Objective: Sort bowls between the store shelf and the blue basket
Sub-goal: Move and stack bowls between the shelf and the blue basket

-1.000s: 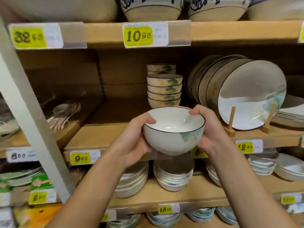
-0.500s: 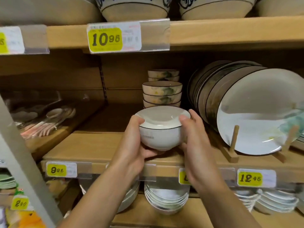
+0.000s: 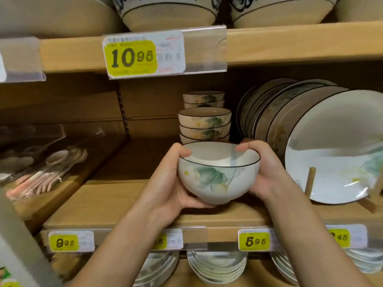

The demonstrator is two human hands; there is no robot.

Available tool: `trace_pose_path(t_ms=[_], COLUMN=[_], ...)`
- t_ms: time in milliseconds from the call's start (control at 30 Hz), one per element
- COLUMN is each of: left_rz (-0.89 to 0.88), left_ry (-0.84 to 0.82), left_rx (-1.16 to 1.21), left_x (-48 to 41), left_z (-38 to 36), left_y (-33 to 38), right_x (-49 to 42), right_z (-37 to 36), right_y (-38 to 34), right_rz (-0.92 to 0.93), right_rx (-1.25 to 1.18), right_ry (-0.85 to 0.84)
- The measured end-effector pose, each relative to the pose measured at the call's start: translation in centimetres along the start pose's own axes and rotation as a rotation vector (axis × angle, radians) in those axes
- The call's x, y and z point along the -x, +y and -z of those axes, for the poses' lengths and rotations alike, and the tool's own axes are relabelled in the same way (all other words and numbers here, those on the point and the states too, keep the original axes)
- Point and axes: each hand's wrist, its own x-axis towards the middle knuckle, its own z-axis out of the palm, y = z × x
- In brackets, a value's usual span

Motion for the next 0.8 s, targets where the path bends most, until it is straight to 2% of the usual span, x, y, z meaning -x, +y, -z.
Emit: trace_pose_path(t_ms=[100,233,367,433,500,667,800], left_rz=[-0.041,-0.199,-0.297,-0.348,-0.412,-0.654,-0.717], left_ry=[0.067,0.177,-0.007,-0.071,-0.105,-0.052,0.038], left_rx=[0.033,-0.052,-0.23,-0.327,-0.376,-0.376,-0.429], left_x=[-0.5,-0.4,1.2,1.7,1.0,-1.7,-4.9], left_z=[0.1,-0.1,1.3,2.1,2.3,1.3,1.0], left_y=[-0.3,-1.4,-1.8,-0.6,0.9,4.8,7.0], right_x=[0.2,1.9,1.8,1.8,1.7,-1.3,-5.4], right_z=[0.1,-0.3,-0.1,-0.1,-0.7,-4.2,-5.7], right_y=[1.1,4.4,3.2,2.2,1.3,-2.6,-4.9], right_rz=[0.216,0.379,0.337,0.321,0.387,0.577,0.69], right_rx=[0.074,0.315,0.134,0.106,0.09,0.142,0.2], right_ry=[0.162,0.095,0.213,0.174,0.108,0.093,0.198])
